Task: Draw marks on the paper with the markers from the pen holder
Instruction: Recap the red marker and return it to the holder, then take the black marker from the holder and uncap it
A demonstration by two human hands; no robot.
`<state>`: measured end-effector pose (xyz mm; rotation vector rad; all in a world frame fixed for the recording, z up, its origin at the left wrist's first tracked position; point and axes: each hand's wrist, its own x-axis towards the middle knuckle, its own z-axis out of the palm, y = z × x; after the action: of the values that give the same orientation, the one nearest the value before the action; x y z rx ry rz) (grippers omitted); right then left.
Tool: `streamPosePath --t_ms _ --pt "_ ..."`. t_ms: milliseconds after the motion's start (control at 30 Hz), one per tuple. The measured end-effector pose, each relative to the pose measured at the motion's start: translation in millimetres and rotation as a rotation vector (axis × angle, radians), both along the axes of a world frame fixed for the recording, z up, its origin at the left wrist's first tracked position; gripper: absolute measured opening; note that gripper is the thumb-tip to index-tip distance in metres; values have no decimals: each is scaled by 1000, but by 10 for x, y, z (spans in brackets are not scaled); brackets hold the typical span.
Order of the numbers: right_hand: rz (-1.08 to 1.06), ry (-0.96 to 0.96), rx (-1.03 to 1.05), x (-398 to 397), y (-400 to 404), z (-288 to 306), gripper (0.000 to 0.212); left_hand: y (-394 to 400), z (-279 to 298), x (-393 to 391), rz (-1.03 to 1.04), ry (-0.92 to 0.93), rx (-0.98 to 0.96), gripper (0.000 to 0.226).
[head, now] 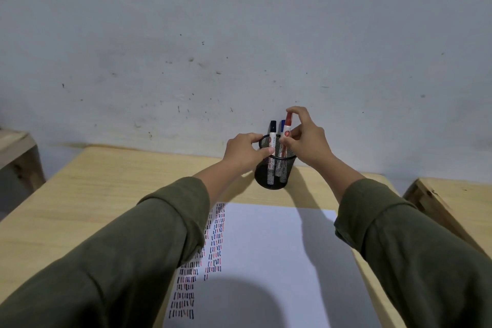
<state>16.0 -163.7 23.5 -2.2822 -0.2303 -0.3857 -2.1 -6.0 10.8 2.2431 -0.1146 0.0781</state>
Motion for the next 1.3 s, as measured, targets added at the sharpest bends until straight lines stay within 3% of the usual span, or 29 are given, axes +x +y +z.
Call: streamPosePath --t_ms 233,500,667,900,1067,1300 --pt "-23 12 -96 69 -7 -39 45 -7 -10 6 8 11 -45 47" --pt "6 -18 -297 158 81 -55 53 -8 -32 14 7 20 -62 53" --pt "10 18 -301 190 94 -33 51 -14 -53 25 14 24 -80 54" --pt "76 -34 -84 40 88 37 36 -11 -74 4 35 18 -113 55" --pt "62 23 90 -46 77 -10 36 4 -72 -46 37 19 -147 58" --pt "-31 -124 508 -209 95 406 42 -7 296 -192 62 -122 -269 37"
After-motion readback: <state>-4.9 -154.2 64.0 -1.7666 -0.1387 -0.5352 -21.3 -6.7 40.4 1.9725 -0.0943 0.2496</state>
